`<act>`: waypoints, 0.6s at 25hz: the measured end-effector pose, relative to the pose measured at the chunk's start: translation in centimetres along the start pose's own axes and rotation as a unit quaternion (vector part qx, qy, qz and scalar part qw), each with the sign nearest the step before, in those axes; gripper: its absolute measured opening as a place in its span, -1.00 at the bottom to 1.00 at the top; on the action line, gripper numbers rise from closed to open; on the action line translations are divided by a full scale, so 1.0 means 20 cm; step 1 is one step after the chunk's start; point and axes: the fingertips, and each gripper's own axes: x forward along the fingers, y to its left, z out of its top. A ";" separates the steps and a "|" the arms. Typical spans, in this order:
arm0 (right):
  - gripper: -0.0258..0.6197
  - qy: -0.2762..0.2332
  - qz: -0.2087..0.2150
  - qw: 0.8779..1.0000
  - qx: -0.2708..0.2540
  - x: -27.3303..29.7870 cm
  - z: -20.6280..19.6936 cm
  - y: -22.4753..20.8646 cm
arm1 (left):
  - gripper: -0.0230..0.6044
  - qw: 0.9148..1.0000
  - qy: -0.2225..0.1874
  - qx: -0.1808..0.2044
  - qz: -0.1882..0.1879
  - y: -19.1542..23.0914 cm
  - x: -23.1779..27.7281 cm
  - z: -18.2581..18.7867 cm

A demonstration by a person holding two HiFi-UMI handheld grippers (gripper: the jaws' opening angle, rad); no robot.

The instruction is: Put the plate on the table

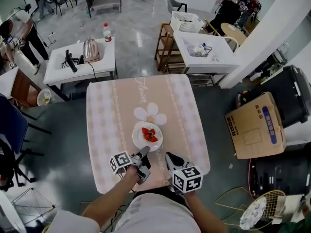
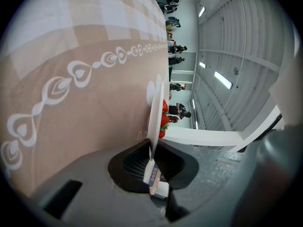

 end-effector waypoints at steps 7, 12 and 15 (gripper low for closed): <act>-0.91 0.018 0.012 1.000 -0.005 0.04 -0.03 0.07 | -0.85 1.000 0.008 -0.017 0.001 0.01 0.00 0.00; -0.91 0.023 0.019 1.000 -0.008 0.05 -0.05 0.10 | -0.85 0.999 0.003 -0.052 -0.009 0.02 -0.01 0.00; -0.91 0.025 0.020 0.999 -0.009 0.04 -0.06 0.10 | -0.84 0.998 0.006 -0.067 -0.018 0.02 -0.02 -0.01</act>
